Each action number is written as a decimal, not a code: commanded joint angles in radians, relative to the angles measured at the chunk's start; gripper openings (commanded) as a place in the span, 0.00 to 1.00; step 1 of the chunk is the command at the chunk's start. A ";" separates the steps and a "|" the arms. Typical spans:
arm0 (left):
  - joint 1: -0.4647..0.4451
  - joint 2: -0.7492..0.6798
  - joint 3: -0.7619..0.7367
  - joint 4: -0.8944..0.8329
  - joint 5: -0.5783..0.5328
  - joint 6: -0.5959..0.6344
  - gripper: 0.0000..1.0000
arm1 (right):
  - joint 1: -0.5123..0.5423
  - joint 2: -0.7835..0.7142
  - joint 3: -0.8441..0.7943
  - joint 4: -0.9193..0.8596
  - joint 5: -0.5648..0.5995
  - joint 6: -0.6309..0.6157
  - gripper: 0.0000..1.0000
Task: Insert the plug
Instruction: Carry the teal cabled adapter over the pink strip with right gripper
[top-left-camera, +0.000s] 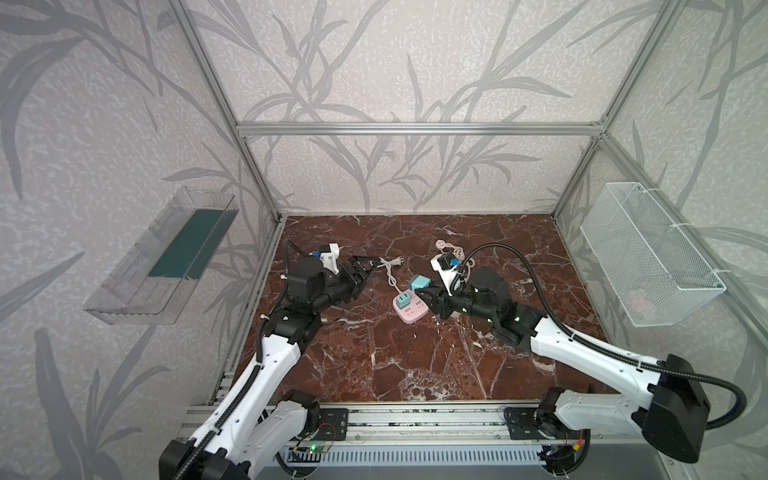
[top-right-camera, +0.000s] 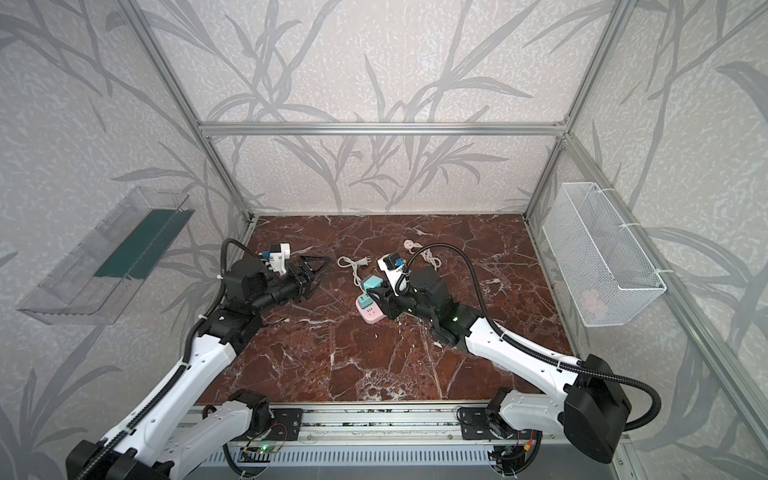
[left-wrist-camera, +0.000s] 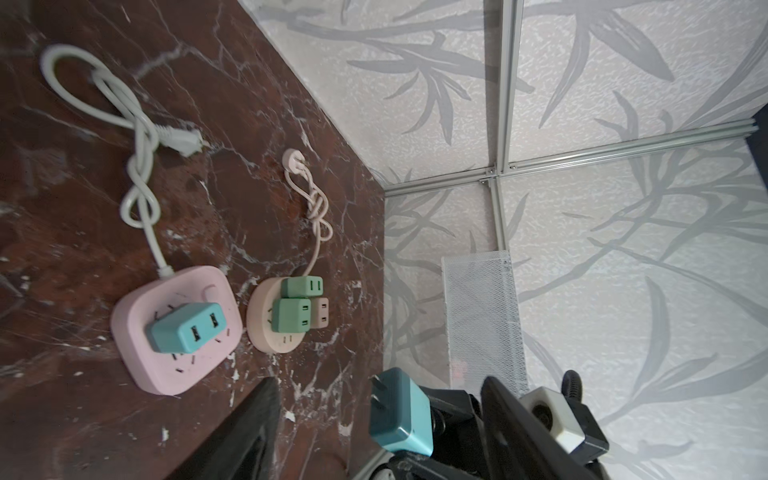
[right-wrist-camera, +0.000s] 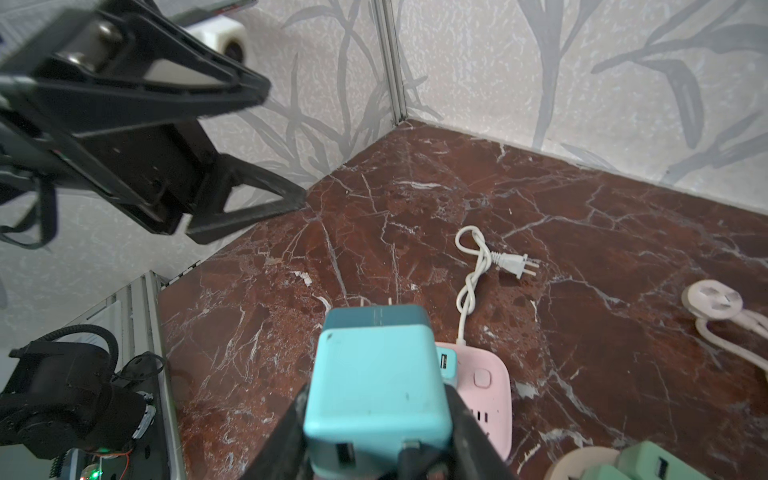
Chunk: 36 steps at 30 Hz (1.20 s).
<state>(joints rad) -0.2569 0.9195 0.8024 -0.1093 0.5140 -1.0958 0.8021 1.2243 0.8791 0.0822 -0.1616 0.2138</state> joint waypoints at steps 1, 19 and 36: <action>0.005 -0.017 0.050 -0.312 -0.143 0.242 0.75 | -0.019 0.021 0.124 -0.212 -0.036 0.033 0.00; 0.002 0.060 0.008 -0.351 -0.173 0.354 0.72 | -0.058 0.381 0.664 -0.887 0.036 0.010 0.00; -0.187 0.200 0.039 -0.554 -0.433 0.462 0.69 | -0.093 0.635 0.858 -1.048 0.037 -0.151 0.00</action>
<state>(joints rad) -0.4408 1.1183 0.8177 -0.6140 0.1432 -0.6640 0.7151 1.8336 1.6798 -0.8978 -0.1375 0.1131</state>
